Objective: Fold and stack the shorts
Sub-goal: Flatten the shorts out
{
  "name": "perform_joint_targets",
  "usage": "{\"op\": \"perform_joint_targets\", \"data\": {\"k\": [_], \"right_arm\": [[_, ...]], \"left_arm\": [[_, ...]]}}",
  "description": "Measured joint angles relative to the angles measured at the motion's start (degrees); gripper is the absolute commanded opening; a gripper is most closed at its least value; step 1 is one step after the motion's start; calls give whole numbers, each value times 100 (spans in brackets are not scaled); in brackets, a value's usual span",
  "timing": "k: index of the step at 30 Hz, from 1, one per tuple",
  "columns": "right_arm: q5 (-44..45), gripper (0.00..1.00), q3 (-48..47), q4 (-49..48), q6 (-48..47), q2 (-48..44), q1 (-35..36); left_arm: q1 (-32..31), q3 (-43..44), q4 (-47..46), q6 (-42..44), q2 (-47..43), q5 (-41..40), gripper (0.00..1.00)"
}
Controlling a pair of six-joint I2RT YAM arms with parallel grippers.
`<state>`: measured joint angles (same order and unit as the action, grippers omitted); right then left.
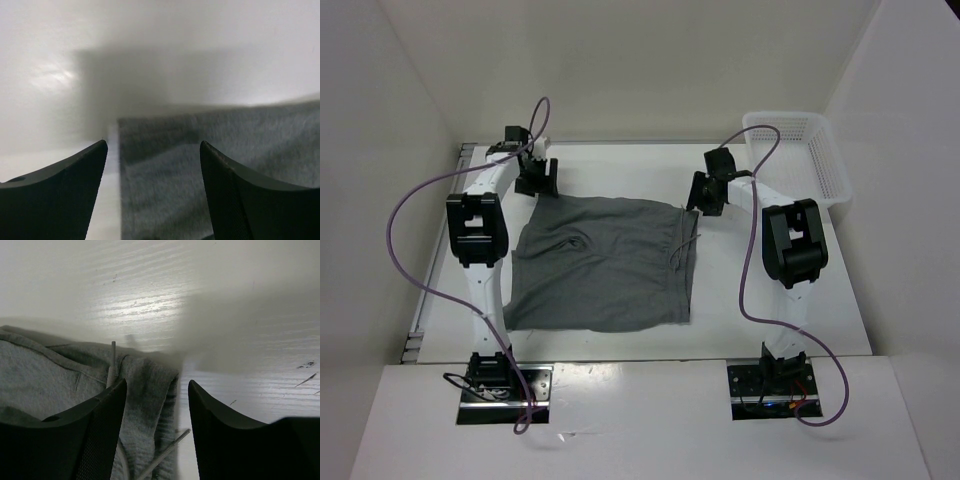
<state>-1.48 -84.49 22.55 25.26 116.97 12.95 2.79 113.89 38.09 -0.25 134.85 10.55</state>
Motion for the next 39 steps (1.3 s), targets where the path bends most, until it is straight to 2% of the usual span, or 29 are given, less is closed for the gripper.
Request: {"op": "perform_joint_targets", "data": {"k": [7, 11, 14, 18, 20, 21, 22, 26, 27, 29, 30, 31, 35, 39], "right_arm": [[-278, 66, 0, 109, -251, 0, -2], [-365, 68, 4, 144, -356, 0, -2], [-391, 68, 7, 179, -396, 0, -4], [-396, 65, 7, 264, -415, 0, -4], [-391, 64, 7, 291, -413, 0, -4], [-389, 62, 7, 293, -413, 4, -4], [-380, 60, 7, 295, -413, 20, -4], [-409, 39, -125, 317, -424, 260, -4], [-446, 29, -197, 326, -422, 334, -4], [-496, 17, -299, 319, -435, 402, -15], [-544, 3, -348, 323, -424, 439, -20], [-577, 0, -391, 328, -437, 474, -37], [-761, 0, -664, 459, -411, 632, -184], [-737, 0, -1139, 588, -411, 634, -350]], "left_arm": [[79, 721, -162, 2, 181, -160, 82], [79, 691, -92, 4, 247, -175, 79], [79, 361, -83, 4, 247, -103, 79], [50, 98, -136, 20, 133, 63, 64], [33, 74, -153, 15, 122, 120, 52], [22, 70, -153, 4, 122, 142, 46], [2, 70, -138, 20, 122, 166, 31], [-79, 66, -59, -4, 133, 245, 11], [-94, 66, -48, 2, 133, 260, 5], [-114, 79, -37, 4, 136, 264, 4], [-122, 87, -42, 2, 136, 258, 4], [-131, 101, -46, 4, 136, 225, 2], [-146, 391, -70, 4, 136, -92, 1], [-149, 1519, -63, -2, 146, -361, 1]]}}
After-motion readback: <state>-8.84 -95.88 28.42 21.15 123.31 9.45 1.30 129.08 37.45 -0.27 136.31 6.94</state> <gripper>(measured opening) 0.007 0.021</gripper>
